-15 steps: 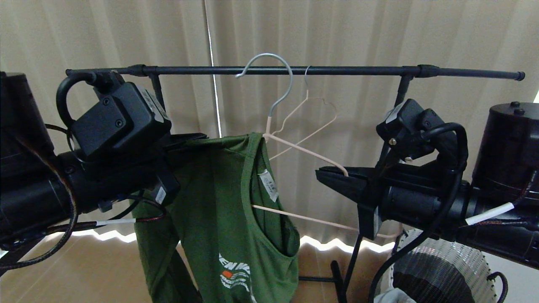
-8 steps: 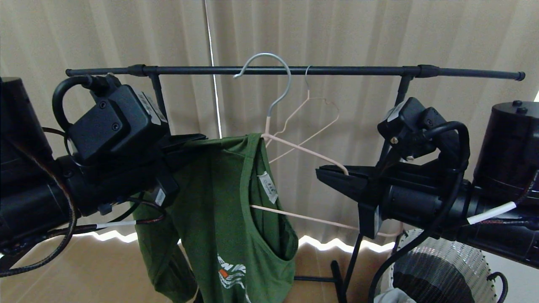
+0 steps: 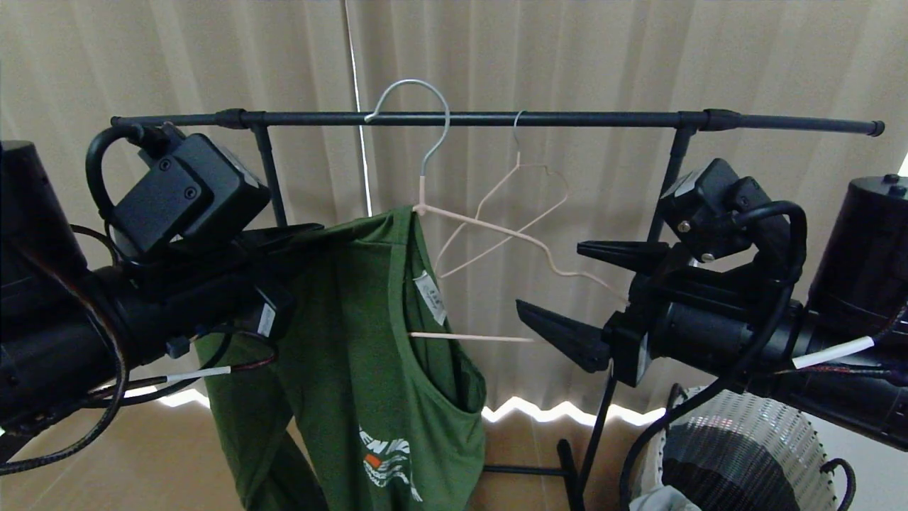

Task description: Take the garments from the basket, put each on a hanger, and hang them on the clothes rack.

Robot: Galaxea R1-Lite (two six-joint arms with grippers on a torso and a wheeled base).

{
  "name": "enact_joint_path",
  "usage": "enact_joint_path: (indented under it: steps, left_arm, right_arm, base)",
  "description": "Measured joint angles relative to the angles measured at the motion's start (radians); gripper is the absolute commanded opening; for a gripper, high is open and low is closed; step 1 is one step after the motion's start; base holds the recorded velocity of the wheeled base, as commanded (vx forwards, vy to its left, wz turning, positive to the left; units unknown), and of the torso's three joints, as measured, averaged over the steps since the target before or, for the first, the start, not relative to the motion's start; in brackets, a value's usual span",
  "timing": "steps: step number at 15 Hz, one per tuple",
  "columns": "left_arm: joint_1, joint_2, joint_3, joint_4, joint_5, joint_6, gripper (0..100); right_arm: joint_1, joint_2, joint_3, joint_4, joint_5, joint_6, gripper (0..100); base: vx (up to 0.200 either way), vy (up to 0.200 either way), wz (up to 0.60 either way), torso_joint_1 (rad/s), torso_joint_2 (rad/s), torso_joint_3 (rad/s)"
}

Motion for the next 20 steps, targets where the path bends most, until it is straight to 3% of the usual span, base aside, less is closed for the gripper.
enact_joint_path:
  steps: [3, 4, 10, 12, 20]
  left_arm:
    - [0.001, 0.011, -0.002, 0.000, 0.180, -0.043, 0]
    - [0.001, 0.018, -0.008, -0.001, 0.200, -0.063, 0]
    - [-0.009, 0.061, -0.073, 0.001, 0.217, -0.170, 0]
    - [-0.049, 0.067, -0.113, -0.002, 0.214, -0.252, 0]
    - [-0.136, 0.061, -0.155, -0.071, 0.208, -0.256, 0]
  right_arm:
    - [-0.034, 0.000, 0.074, -0.116, -0.001, -0.001, 100]
    - [-0.044, -0.005, 0.093, -0.115, -0.005, -0.001, 100]
    - [-0.054, -0.044, 0.175, -0.114, -0.014, -0.001, 100]
    - [-0.041, -0.036, 0.193, -0.117, -0.014, 0.000, 100]
    - [-0.011, 0.029, 0.140, -0.120, -0.019, 0.000, 100]
  base:
    - [0.000, 0.000, 0.00, 0.000, 0.00, 0.000]
    - [0.000, 0.000, 0.00, 0.000, 0.00, 0.000]
    - [0.000, 0.000, 0.00, 0.000, 0.00, 0.000]
    - [0.000, 0.000, 0.00, 0.000, 0.00, 0.000]
    - [0.000, 0.000, 0.00, 0.000, 0.00, 0.000]
